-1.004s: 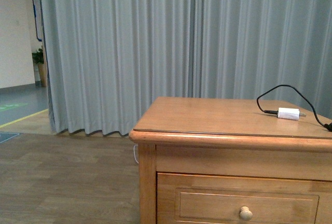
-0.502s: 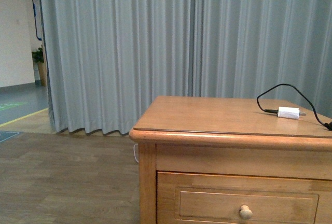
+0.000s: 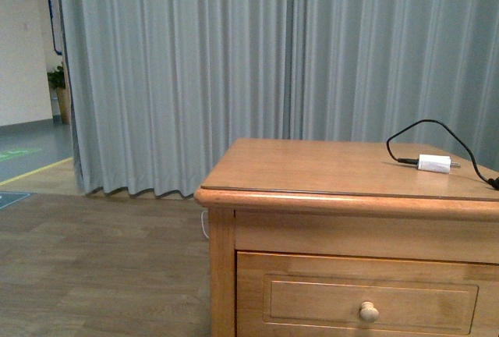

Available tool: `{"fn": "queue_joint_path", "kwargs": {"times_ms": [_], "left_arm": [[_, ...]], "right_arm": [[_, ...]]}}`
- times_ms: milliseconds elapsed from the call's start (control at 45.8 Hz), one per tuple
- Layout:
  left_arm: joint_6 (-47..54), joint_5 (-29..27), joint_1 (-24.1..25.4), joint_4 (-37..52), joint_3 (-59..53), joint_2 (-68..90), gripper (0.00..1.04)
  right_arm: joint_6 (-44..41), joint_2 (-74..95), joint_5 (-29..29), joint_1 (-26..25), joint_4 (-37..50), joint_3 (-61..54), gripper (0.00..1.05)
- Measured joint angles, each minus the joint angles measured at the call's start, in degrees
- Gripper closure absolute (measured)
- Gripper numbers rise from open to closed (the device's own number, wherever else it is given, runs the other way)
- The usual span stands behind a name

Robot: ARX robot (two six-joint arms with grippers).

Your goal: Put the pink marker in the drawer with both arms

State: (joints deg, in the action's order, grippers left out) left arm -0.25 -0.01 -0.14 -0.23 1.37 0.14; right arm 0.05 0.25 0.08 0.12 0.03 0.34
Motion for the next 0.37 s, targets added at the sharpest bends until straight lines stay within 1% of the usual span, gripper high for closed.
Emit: {"fn": "queue_joint_path", "kwargs": {"times_ms": [87, 262, 284, 306, 371], "left_arm": [[0.0, 0.0, 0.0, 0.0, 0.0, 0.0, 0.06], [0.0, 0.0, 0.0, 0.0, 0.0, 0.0, 0.06], [0.0, 0.0, 0.0, 0.0, 0.0, 0.0, 0.06], [0.0, 0.0, 0.0, 0.0, 0.0, 0.0, 0.06], [0.0, 0.0, 0.0, 0.0, 0.0, 0.0, 0.06]], "right_arm": [[0.0, 0.0, 0.0, 0.0, 0.0, 0.0, 0.39], [0.0, 0.0, 0.0, 0.0, 0.0, 0.0, 0.10], [0.0, 0.0, 0.0, 0.0, 0.0, 0.0, 0.07], [0.0, 0.0, 0.0, 0.0, 0.0, 0.0, 0.07], [0.0, 0.0, 0.0, 0.0, 0.0, 0.0, 0.09]]}}
